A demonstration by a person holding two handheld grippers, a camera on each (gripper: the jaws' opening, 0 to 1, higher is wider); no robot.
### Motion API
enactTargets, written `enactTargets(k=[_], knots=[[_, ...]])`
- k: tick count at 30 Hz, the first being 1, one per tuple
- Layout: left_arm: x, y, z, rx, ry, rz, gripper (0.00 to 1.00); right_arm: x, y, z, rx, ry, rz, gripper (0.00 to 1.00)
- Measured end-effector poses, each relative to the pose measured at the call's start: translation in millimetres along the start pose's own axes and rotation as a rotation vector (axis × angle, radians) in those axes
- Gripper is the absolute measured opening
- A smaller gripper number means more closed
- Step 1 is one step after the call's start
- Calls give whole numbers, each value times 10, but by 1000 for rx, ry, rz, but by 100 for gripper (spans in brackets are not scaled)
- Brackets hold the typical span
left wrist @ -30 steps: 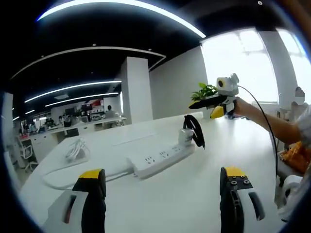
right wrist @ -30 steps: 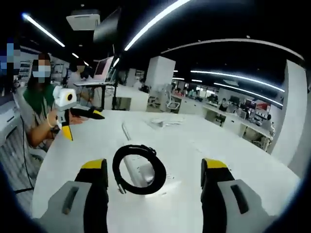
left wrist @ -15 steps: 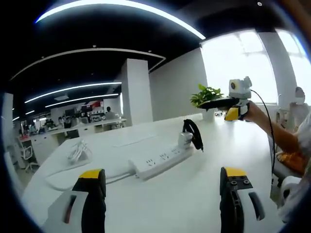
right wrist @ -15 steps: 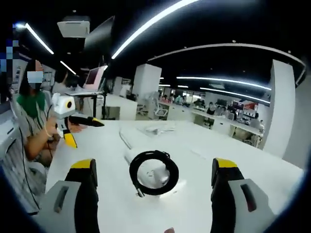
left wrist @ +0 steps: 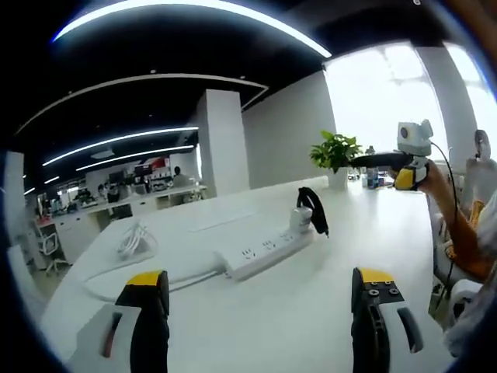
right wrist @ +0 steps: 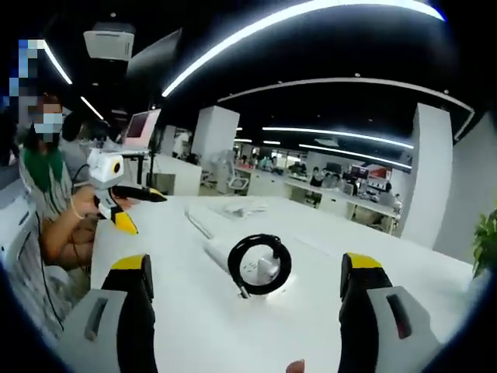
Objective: Straighten the power strip on the desk, plug the charger into it
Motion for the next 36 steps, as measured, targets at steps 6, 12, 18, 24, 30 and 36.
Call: enactTargets(k=[6,12,18,24,30,36], knots=[[63,9,-71,-19,-10,-19,99,222,115,-202,40,16,24,100],[129,1,-139,-29,-13,-35,99,469,171,-384,106,28,87,100],[198,-12,-231,-38,-21,-53,99,673,170,-566,185,47,144,100],[291,9,-353,-63,-27,-80,99,827,212,-672,211,59,183,100],[413,-14,-411,-83,-16,-102,99,900,253,-693,211,78,205,99],[523,-52,-435,-101,-8,-121,99,928,308,-691,216,87,207,99]])
Point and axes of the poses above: the point that each gripper's makers call its tool centre point, and the gripper's own axes: z roughly forward along the fingers, y roughly to its left, x roughly out of its underside, the point moved 8 cm from there along -z, roughly backward along the fingers, and after that the axes turned 14 degrees about y, right-handed, at the moved point
